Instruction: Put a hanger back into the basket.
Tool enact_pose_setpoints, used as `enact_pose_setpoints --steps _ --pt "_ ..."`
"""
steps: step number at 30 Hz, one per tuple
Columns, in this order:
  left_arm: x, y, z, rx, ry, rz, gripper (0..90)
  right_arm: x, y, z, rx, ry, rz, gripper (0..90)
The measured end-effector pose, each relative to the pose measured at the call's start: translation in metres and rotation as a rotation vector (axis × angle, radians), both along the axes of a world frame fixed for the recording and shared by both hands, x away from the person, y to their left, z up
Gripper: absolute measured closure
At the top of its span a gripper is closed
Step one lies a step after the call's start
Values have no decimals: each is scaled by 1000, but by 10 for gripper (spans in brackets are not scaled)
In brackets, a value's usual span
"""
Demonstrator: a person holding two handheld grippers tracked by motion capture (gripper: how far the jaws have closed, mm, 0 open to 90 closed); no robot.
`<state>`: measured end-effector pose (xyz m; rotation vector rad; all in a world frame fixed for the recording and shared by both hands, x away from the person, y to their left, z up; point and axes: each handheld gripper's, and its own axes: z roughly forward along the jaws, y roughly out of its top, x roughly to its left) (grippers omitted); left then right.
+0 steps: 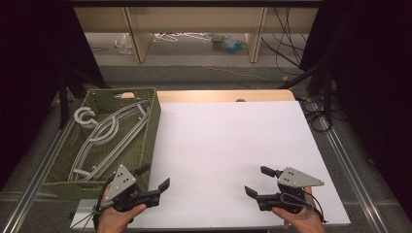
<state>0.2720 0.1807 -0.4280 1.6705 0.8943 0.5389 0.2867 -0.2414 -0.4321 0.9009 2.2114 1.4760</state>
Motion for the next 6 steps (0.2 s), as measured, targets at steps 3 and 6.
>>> enact_pose_setpoints --steps 3,6 --pt "0 0 0 -3 0 -1 171 0 0 0 -4 1 1 161" --pt "0 0 1 -4 -1 -1 171 0 1 -1 -3 4 5 161"
